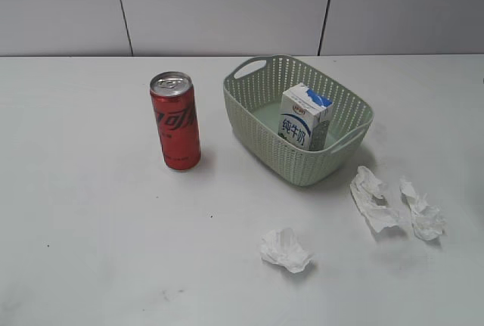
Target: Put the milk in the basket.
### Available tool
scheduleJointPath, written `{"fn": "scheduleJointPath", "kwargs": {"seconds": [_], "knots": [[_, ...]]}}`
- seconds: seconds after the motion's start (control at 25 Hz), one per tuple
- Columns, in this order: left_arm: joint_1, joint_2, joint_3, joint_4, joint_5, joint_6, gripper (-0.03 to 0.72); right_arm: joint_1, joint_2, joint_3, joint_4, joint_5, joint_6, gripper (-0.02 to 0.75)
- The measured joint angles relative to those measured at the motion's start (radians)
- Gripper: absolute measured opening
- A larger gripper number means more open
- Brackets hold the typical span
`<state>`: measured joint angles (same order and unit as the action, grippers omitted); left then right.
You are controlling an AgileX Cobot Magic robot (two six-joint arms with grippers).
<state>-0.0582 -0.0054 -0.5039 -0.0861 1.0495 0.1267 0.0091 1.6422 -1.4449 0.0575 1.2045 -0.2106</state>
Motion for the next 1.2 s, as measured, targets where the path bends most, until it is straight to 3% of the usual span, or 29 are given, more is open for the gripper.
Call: {"fn": "scheduleJointPath", "kwargs": {"seconds": [0.2,0.4,0.68,0.96,1.2], "knots": [[0.0,0.0,0.0,0.0,0.0,0.0,0.525,0.0,-0.204,0.307,0.001,-0.015,0.0,0.591],[0.0,0.0,0.0,0.0,0.0,0.0,0.525,0.0,-0.411,0.572,0.001,-0.127,0.015,0.591],[0.0,0.0,0.0,0.0,0.0,0.0,0.525,0.0,-0.684,0.839,0.001,-0.235,0.034,0.591],[0.0,0.0,0.0,0.0,0.0,0.0,0.525,0.0,-0.951,0.908,0.0,-0.258,0.042,0.591],[0.0,0.0,0.0,0.0,0.0,0.0,0.525,0.0,-1.156,0.933,-0.035,-0.176,0.046,0.591]]}}
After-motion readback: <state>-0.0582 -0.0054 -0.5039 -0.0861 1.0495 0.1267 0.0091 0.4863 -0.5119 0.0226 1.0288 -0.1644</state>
